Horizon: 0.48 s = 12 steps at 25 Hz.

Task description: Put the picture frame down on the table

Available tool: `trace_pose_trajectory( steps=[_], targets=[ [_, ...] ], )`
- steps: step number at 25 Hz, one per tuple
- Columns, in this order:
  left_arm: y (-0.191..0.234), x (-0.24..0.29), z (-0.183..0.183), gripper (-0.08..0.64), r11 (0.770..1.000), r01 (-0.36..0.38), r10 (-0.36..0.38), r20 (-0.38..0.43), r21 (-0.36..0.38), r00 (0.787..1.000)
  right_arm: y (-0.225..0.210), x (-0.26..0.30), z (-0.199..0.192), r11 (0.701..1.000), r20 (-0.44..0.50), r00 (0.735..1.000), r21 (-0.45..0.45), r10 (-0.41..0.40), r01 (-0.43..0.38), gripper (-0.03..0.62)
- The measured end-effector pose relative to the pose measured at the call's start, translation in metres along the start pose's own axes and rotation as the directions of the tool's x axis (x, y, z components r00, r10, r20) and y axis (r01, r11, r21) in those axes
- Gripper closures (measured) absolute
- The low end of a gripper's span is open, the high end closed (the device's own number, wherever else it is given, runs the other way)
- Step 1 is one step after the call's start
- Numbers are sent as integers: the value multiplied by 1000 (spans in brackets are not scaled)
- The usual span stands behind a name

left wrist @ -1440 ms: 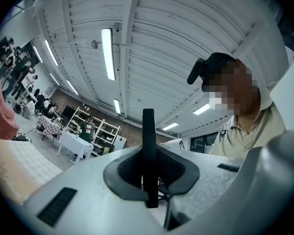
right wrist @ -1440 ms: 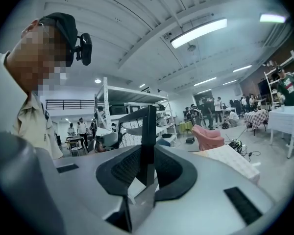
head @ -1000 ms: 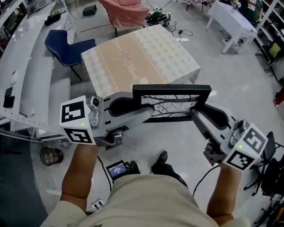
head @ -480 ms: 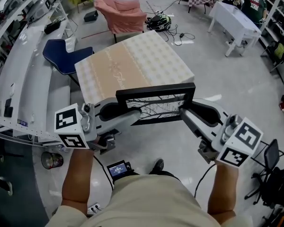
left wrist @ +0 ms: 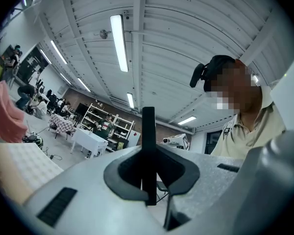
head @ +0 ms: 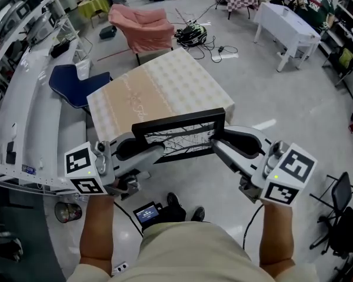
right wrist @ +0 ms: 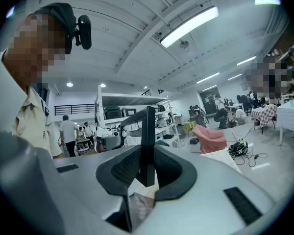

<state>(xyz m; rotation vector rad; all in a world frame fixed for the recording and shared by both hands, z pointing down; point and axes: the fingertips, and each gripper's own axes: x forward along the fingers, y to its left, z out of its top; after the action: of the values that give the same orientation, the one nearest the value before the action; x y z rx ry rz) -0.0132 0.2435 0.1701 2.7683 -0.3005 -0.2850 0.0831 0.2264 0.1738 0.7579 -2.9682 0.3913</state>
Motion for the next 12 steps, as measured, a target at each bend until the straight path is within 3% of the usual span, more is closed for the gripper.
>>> trace_pose_trajectory(
  steps=[12],
  targets=[
    [90, -23, 34, 511, 998, 67, -68, -7, -20, 998, -47, 78, 23, 996, -2, 996, -13, -88, 88, 519]
  ],
)
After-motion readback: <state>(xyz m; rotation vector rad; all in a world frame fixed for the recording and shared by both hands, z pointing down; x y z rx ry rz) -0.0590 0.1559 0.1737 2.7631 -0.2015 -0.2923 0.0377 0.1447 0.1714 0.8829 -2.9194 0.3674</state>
